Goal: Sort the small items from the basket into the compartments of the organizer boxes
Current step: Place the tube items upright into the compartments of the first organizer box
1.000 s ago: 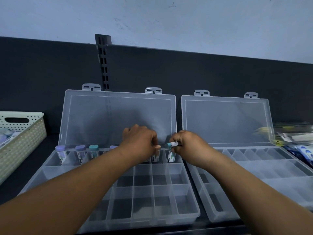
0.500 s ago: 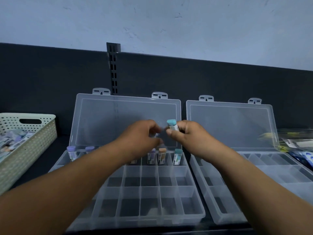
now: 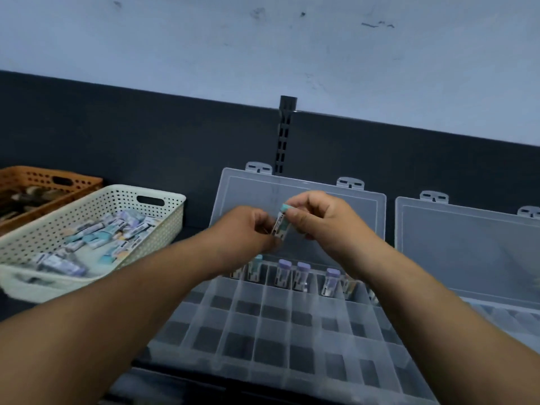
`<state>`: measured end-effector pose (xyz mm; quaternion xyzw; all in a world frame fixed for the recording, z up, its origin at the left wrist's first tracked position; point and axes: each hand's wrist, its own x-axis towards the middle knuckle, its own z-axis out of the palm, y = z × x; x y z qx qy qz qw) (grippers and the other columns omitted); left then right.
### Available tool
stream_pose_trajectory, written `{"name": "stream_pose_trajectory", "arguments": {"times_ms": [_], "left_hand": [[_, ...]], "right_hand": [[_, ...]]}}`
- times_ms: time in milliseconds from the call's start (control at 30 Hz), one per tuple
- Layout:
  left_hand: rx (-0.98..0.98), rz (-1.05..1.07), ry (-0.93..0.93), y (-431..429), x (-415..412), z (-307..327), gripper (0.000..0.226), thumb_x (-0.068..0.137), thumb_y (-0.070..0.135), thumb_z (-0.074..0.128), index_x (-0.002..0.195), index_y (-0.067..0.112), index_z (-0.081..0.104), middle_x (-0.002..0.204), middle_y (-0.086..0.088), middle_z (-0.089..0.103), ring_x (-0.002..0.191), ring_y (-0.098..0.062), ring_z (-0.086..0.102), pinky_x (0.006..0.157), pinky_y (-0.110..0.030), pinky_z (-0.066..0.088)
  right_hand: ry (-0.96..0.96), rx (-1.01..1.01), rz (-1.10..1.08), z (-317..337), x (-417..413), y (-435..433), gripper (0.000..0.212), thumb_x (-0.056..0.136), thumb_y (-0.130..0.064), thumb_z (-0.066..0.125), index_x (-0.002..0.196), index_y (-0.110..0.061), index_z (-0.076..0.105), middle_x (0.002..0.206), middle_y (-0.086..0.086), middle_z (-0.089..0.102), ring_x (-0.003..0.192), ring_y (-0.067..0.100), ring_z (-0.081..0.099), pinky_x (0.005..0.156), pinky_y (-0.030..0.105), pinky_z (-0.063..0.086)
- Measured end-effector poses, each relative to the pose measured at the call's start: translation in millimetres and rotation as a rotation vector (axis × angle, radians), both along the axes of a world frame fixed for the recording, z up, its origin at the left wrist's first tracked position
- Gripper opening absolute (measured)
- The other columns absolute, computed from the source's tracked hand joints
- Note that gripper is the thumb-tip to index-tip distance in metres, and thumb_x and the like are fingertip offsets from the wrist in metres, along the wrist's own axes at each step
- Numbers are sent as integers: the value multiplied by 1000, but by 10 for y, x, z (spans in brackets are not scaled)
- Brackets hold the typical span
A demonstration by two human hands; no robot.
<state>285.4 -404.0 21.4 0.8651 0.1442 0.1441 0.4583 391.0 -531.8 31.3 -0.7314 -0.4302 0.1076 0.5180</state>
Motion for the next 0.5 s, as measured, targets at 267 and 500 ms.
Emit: {"name": "stream_pose_trajectory", "arguments": {"times_ms": [267, 500], "left_hand": [[377, 94, 119, 761, -483, -50, 18, 79, 33, 74, 95, 27, 68, 90, 9, 67, 84, -10, 63, 77, -31, 53], [573, 179, 194, 1390, -841, -269, 47, 85, 40, 65, 128, 25, 54, 131, 4, 52, 120, -14, 47, 98, -28, 38]], "right_hand": [[-284, -154, 40, -43, -393, 601, 4, 88, -18, 68, 85, -15, 68, 74, 1, 65, 64, 8, 53, 66, 31, 49], [-347, -442, 18, -342, -664, 973, 19, 88, -31, 67, 71, -26, 60, 64, -10, 56, 60, 6, 51, 61, 26, 46]]}}
